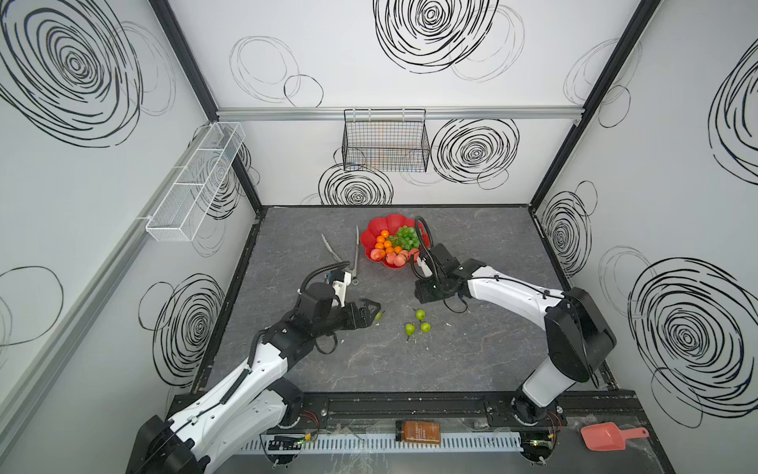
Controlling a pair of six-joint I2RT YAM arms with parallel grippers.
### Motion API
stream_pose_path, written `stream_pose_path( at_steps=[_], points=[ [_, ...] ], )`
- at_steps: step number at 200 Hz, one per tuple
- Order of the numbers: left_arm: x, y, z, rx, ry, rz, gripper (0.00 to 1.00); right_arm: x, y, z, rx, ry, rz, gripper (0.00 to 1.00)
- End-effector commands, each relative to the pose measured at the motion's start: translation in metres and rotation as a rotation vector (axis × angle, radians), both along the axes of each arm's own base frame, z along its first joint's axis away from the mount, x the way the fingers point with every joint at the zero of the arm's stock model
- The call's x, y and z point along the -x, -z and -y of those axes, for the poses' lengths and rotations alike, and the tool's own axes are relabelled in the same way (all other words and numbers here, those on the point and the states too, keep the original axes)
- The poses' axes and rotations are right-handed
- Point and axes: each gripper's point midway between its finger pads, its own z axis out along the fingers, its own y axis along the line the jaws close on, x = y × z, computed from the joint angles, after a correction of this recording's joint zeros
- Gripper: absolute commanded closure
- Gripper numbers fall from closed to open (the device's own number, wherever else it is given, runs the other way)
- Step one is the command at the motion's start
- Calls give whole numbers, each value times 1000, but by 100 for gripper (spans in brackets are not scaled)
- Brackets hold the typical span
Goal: Place and organize the fake fruits in the fruit bowl
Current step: 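Move the right gripper down to a small green pear, then grasp the green pear with the right gripper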
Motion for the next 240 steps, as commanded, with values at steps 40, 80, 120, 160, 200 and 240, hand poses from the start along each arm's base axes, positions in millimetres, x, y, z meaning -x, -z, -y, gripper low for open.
stream_pose_path(
  at_steps=[40, 80, 120, 160, 200, 240],
  points=[
    [4, 3, 27, 28, 23, 30, 4, 13, 10, -3, -27, 24, 2, 50],
    [5, 8, 33, 23, 31, 22, 4, 19, 22, -12, -20, -10, -28, 49],
    [4, 9, 32, 11, 31, 23, 4, 23, 35, -13, 40, -26, -45, 49],
    [5, 8, 31, 13, 26, 25, 4, 25, 45, -13, 71, -31, -58, 49],
    [5, 8, 30, 6, 26, 25, 4, 24, 51, -14, 78, -31, -68, 51],
    [4, 7, 31, 11, 27, 24, 4, 24, 54, -13, 88, -29, -73, 54]
  ],
)
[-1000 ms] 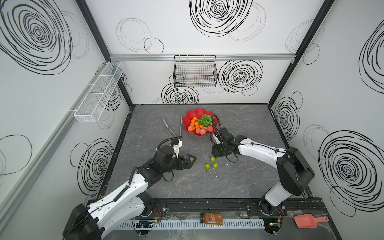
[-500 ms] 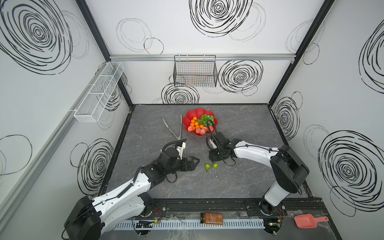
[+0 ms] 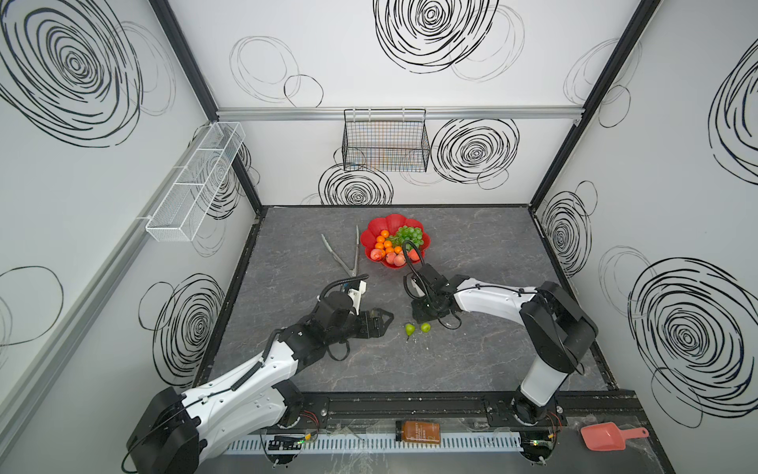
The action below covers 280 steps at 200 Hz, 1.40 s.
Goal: Place and organize the fake fruits in the fruit bowl
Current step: 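Grasp the green pear with the right gripper, then lift and carry the pear over the red bowl with the right gripper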
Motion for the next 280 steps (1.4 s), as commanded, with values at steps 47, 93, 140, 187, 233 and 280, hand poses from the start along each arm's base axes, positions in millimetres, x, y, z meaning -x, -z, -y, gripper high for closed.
stream_pose_path(
  at_steps=[47, 93, 140, 187, 233, 280],
  points=[
    [-5, -8, 1, 18, -15, 29, 4, -6, -5, -2, 5, 12, 24, 58],
    [-6, -10, -4, 15, -29, 34, 4, -7, -12, -4, -5, 12, 34, 61],
    [-19, -22, -16, 21, -68, 58, 4, -13, -42, -2, -45, 26, 85, 61],
    [-47, -41, -37, 52, -128, 88, 4, -33, -78, -5, -98, 44, 145, 62],
    [-80, -54, -57, 60, -188, 101, 4, -72, -110, -20, -129, 39, 209, 62],
    [-117, -63, -68, 42, -220, 117, 4, -128, -128, -41, -146, 34, 262, 63]
  ],
)
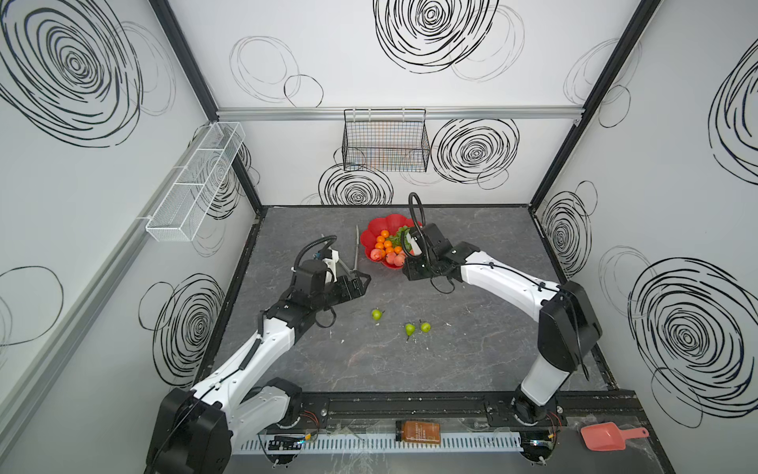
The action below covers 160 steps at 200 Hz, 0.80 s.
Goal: Place and organize the fake fruits in the fruit bowl
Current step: 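Lift and carry the pear over the red bowl with the right gripper, then lower the pear into the bowl and open the right gripper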
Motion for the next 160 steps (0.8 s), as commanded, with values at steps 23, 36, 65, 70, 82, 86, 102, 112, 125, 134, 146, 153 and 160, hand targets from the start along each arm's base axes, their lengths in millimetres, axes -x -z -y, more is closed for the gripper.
stream_pose_path(
  at_steps=[23, 36, 65, 70, 82, 86, 102, 112, 125, 134, 146, 153, 160],
  points=[
    [-39, -29, -2, 22, 8, 84, 4, -49, -3, -16, 23, -17, 21, 64],
    [-48, -30, -5, 25, 1, 79, 4, -62, -3, -24, 18, -26, 29, 64],
    [-67, -31, -16, 34, -22, 72, 4, -92, 0, -40, -13, -35, 43, 63],
    [-70, -31, -18, 38, -24, 72, 4, -97, 2, -42, -20, -36, 41, 64],
    [-77, -31, -22, 42, -29, 72, 4, -109, 6, -47, -38, -41, 38, 64],
    [-79, -32, -23, 41, -29, 73, 4, -113, 6, -49, -42, -44, 39, 64],
    [-87, -30, -27, 32, -35, 73, 4, -127, 11, -55, -63, -46, 41, 64],
    [-92, -29, -29, 25, -37, 69, 4, -133, 12, -61, -86, -60, 48, 64],
    [-97, -27, -32, 20, -43, 70, 4, -140, 17, -68, -119, -79, 54, 64],
    [-99, -26, -34, 21, -46, 70, 4, -143, 18, -74, -145, -92, 60, 64],
    [-101, -24, -37, 22, -52, 71, 4, -146, 19, -80, -169, -108, 63, 64],
    [-101, -22, -38, 22, -54, 68, 4, -147, 21, -84, -182, -119, 60, 64],
    [-101, -21, -38, 23, -54, 68, 4, -148, 21, -88, -197, -132, 59, 63]
  ],
)
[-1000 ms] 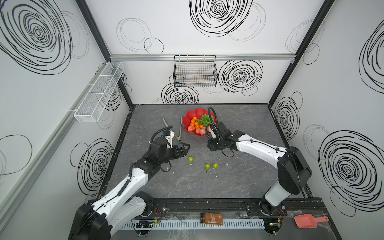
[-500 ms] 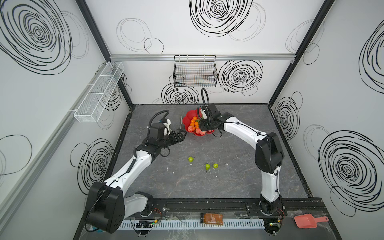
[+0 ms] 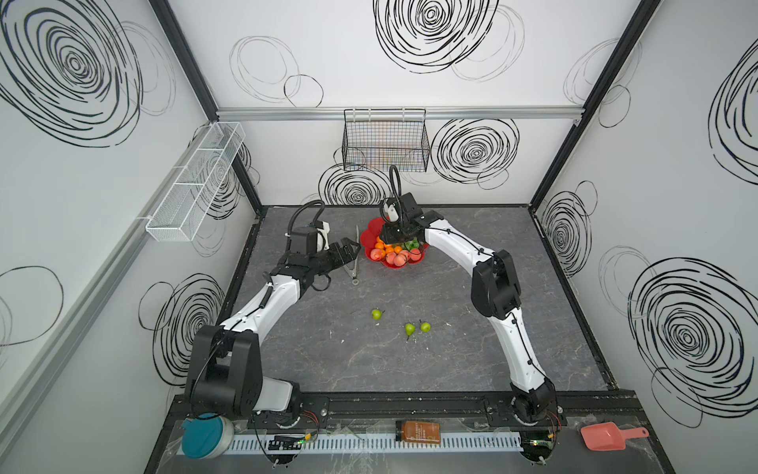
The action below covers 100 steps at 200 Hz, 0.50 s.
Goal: Place and organize the fake fruits in the fruit bowl
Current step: 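Lower the pear into the bowl and open the right gripper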
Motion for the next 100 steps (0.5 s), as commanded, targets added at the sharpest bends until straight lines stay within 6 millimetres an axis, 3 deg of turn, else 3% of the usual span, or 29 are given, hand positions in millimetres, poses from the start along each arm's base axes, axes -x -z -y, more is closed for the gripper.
stream_pose_path(
  at_steps=[1, 100],
  points=[
    [-12, -16, -3, 2, 13, 80, 4, -8, -14, -19, -82, -63, 37, 63],
    [-11, -3, -1, 6, 29, 62, 4, -17, 9, -52, -195, -117, 23, 59]
  ],
)
